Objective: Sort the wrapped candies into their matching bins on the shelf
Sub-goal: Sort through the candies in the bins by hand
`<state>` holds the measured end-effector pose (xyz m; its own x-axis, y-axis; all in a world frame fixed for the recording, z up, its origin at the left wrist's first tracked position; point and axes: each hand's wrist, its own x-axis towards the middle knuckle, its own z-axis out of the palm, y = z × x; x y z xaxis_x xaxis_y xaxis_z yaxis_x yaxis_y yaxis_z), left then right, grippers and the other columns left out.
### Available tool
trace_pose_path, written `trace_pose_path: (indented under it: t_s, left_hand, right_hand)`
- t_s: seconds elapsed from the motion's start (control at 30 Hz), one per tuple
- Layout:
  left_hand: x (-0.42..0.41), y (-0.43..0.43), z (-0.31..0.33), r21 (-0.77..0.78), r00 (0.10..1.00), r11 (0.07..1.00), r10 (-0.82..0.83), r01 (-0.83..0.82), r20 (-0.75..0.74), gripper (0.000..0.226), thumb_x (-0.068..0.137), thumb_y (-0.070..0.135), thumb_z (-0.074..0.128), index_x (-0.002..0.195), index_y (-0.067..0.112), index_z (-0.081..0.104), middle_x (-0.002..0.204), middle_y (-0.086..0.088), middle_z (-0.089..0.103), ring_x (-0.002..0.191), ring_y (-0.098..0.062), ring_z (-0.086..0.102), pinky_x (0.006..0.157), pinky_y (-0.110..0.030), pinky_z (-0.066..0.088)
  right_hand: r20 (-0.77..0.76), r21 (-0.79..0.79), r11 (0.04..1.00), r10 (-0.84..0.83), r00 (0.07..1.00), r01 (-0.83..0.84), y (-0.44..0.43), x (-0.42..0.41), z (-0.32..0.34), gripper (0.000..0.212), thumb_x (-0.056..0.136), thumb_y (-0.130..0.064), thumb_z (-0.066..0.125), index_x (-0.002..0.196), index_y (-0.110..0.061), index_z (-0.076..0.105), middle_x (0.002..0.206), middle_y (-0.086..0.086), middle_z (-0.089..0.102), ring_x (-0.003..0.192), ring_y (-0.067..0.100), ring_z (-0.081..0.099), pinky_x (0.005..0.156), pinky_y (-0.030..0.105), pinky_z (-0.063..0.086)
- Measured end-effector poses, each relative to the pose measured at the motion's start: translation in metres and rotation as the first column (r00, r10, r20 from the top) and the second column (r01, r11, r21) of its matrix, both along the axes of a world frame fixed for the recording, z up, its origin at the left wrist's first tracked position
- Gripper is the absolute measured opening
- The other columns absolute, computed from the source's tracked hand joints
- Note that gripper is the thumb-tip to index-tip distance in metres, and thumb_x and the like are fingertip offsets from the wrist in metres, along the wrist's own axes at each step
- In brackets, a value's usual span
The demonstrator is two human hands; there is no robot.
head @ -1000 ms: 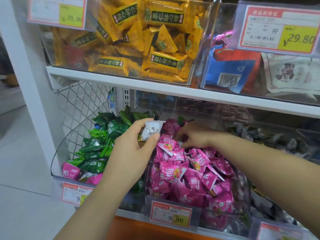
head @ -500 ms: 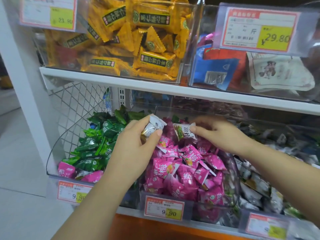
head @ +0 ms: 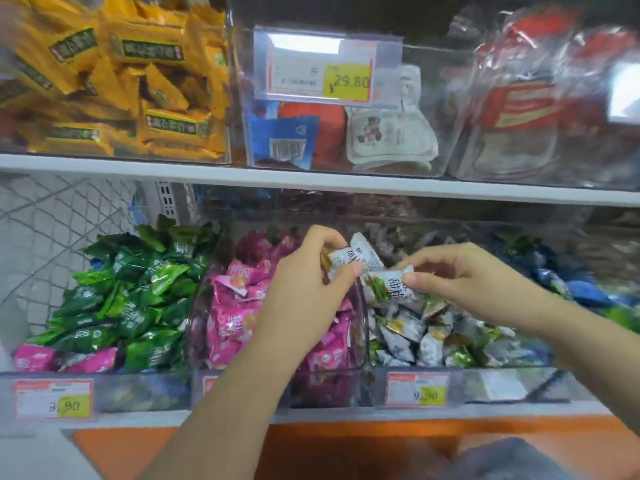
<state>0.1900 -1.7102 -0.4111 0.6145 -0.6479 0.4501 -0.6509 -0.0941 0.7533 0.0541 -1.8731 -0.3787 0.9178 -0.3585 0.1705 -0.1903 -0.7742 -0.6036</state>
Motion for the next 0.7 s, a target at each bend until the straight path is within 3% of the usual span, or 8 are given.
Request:
trace_pose_path:
  t_s: [0.17,0.23,0.3,0.37,0.47,0.53,0.63,0.7]
  left_hand:
    - [-0.021,-0.041,-0.004,0.091,0.990,0.995,0.033,-0.046,0.139,0.019,0.092,0.040,0.056,0.097,0.032,0.039,0.063,0.012,0.043,0.055,-0.010,0.050,0.048,-0.030,0.031]
    - [-0.025,-0.053,-0.006,0.111,0.978,0.990,0.058,-0.082,0.199,0.020,0.092,0.040,0.056,0.095,0.032,0.038,0.058,0.007,0.046,0.055,-0.013,0.051,0.051,-0.032,0.030]
    - [-0.028,-0.061,-0.010,0.132,0.974,0.987,0.063,-0.093,0.218,0.018,0.091,0.040,0.056,0.094,0.032,0.040,0.060,0.008,0.049,0.059,-0.012,0.052,0.062,-0.032,0.035]
    - [-0.029,-0.067,-0.013,0.187,0.962,0.977,0.052,-0.105,0.268,0.015,0.091,0.044,0.055,0.095,0.033,0.046,0.069,0.013,0.054,0.070,-0.009,0.052,0.084,-0.032,0.038]
    - [-0.028,-0.070,-0.017,0.272,0.950,0.957,0.007,-0.096,0.311,0.012,0.091,0.050,0.051,0.090,0.038,0.049,0.102,0.018,0.060,0.103,-0.007,0.052,0.110,-0.037,0.019]
    - [-0.026,-0.068,-0.020,0.360,0.947,0.930,-0.055,-0.066,0.316,0.010,0.091,0.050,0.050,0.088,0.040,0.051,0.108,0.021,0.058,0.116,-0.006,0.046,0.115,-0.042,0.008]
    - [-0.023,-0.062,-0.023,0.496,0.929,0.868,-0.173,-0.013,0.328,0.014,0.093,0.047,0.050,0.090,0.039,0.061,0.096,0.022,0.058,0.123,-0.004,0.039,0.116,-0.048,-0.001]
    - [-0.020,-0.057,-0.023,0.534,0.919,0.845,-0.225,0.020,0.322,0.019,0.093,0.045,0.051,0.091,0.034,0.066,0.100,0.021,0.060,0.126,-0.002,0.032,0.116,-0.047,-0.005]
  right_hand:
    - [0.102,0.010,0.954,-0.299,0.949,0.299,-0.052,-0.037,-0.011,0.019,0.090,-0.029,0.059,0.085,-0.013,0.068,0.068,-0.003,0.066,0.063,0.013,0.059,0.064,0.027,0.045]
    - [0.154,0.051,0.909,-0.416,0.896,0.413,-0.076,-0.048,-0.016,0.014,0.090,-0.024,0.061,0.092,-0.012,0.068,0.080,0.002,0.069,0.076,0.019,0.065,0.073,0.035,0.051]
    - [0.143,0.033,0.881,-0.472,0.870,0.473,-0.089,-0.055,-0.019,0.025,0.089,-0.022,0.062,0.112,-0.013,0.065,0.098,0.005,0.069,0.095,0.024,0.066,0.086,0.041,0.051]
    - [0.091,-0.034,0.873,-0.482,0.871,0.487,-0.089,-0.059,-0.018,0.034,0.091,-0.020,0.061,0.124,-0.016,0.060,0.104,0.003,0.065,0.100,0.021,0.063,0.087,0.034,0.048]
    - [0.050,-0.120,0.879,-0.459,0.887,0.462,-0.083,-0.062,-0.018,0.031,0.093,-0.020,0.058,0.124,-0.023,0.059,0.104,0.001,0.065,0.094,0.016,0.062,0.080,0.029,0.047]
    - [0.035,-0.151,0.879,-0.453,0.891,0.453,-0.077,-0.062,-0.020,0.029,0.093,-0.021,0.057,0.122,-0.025,0.060,0.109,0.000,0.065,0.096,0.013,0.059,0.080,0.029,0.046]
    - [0.042,-0.180,0.892,-0.413,0.910,0.414,-0.065,-0.055,-0.023,0.028,0.093,-0.021,0.057,0.120,-0.025,0.062,0.116,-0.002,0.064,0.101,0.012,0.058,0.086,0.027,0.046]
    - [0.044,-0.205,0.908,-0.365,0.930,0.366,-0.053,-0.048,-0.022,0.027,0.092,-0.022,0.058,0.119,-0.025,0.063,0.118,-0.005,0.062,0.099,0.010,0.057,0.084,0.023,0.044]
